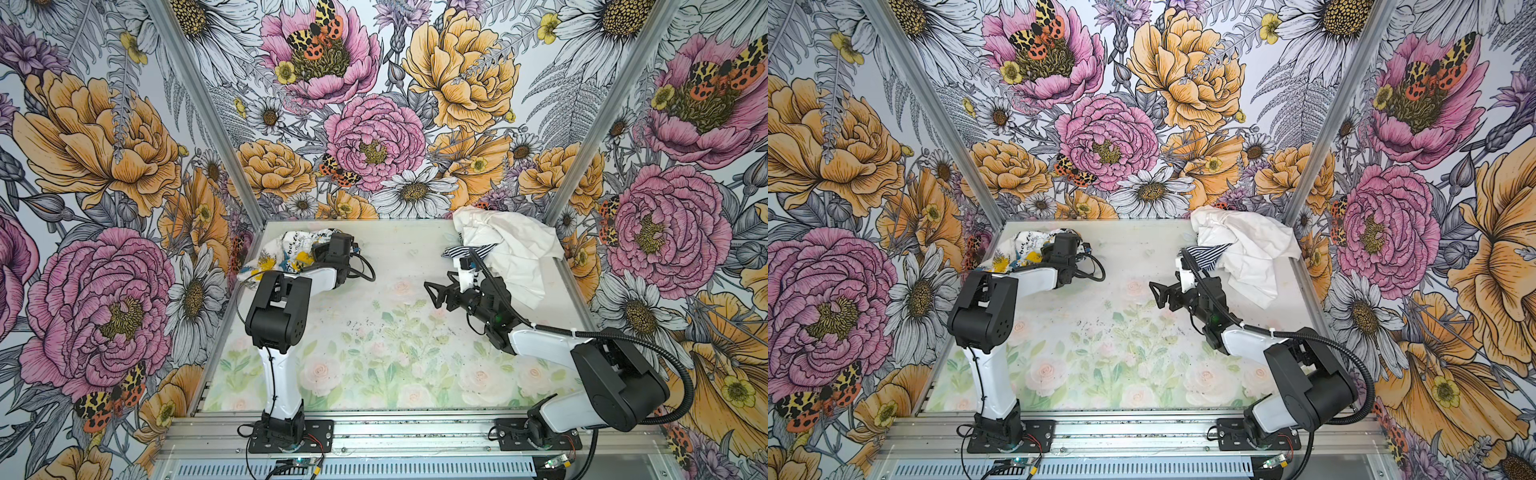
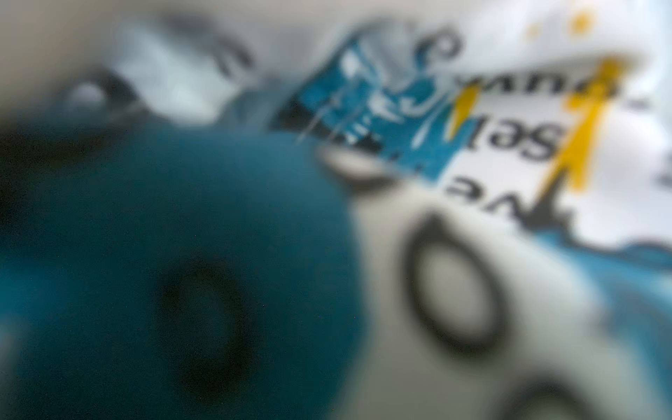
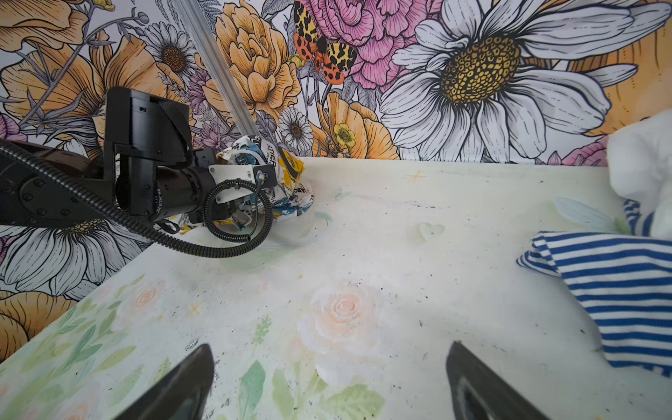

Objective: Pick out a specific cloth from the pile

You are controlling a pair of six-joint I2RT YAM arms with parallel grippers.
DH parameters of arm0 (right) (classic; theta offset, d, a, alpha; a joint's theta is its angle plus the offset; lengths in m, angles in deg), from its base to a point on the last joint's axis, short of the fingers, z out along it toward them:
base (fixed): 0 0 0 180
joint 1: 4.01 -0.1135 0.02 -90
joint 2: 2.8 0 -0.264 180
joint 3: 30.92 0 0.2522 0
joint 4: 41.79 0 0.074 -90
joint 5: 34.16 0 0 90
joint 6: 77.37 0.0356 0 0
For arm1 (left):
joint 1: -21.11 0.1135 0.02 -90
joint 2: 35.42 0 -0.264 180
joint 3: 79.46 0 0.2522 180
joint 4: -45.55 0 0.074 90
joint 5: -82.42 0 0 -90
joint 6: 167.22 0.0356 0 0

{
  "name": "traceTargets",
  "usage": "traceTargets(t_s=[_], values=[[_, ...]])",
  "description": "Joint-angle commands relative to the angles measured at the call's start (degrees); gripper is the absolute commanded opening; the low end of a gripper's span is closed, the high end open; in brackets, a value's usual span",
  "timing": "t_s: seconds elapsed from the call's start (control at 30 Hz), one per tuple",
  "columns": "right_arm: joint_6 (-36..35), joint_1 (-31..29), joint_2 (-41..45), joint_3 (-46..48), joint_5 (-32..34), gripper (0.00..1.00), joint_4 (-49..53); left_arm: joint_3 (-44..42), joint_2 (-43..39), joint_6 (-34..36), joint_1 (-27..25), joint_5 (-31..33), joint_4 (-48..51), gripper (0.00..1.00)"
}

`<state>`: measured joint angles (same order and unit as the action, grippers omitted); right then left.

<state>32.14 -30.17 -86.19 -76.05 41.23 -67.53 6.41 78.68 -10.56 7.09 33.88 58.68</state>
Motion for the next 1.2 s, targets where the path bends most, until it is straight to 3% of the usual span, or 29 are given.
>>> traceTargets(t_s=[0.0,0.07,0.17,0.3,0.43,0.53,0.63,0.77,0.9,1.07,1.17], values=[[0.1,0.5,0.8,-0.7,0.6,0.99,-0.6,3.0,-7.0,-25.0,1.9,-22.0,11.0,0.0],[0.2,0.4,0.4,-0.9,0.3,0.99,-0.8,1.7,-9.2,-29.7,2.9,-35.1,11.1,0.0],[0.5,0.4,-0.3,-1.1,0.0,1.0,-1.0,3.3,-12.0,-36.6,4.7,-47.1,13.8,0.0],[0.5,0.5,-0.4,-1.1,-0.2,1.0,-1.0,5.7,-13.6,-50.4,10.4,-68.0,13.7,0.0],[0.6,0.5,-0.3,-1.1,-0.2,1.0,-1.1,2.8,-17.2,-62.0,13.9,-72.3,4.3,0.0],[0.5,0.5,-0.3,-1.1,-0.2,0.99,-1.1,2.7,-18.4,-67.3,15.9,-67.7,3.8,0.0],[0.5,0.4,-0.4,-1.1,-0.3,0.99,-1.2,3.1,-18.6,-68.1,17.6,-59.3,8.2,0.0],[0.6,0.4,-0.6,-1.1,-0.3,0.99,-1.2,2.6,-18.8,-67.4,18.8,-43.5,13.3,0.0],[0.5,0.5,-0.9,-1.2,-0.3,1.0,-1.3,0.5,-18.4,-67.8,20.5,-31.6,14.3,0.0],[0.7,0.5,-1.2,-1.4,-0.5,1.0,-1.3,2.4,-12.1,-61.5,18.9,-16.3,20.0,0.0],[0.7,0.5,-1.4,-1.4,-0.5,1.0,-1.4,3.3,-6.8,-56.4,16.7,-11.1,21.0,0.0]])
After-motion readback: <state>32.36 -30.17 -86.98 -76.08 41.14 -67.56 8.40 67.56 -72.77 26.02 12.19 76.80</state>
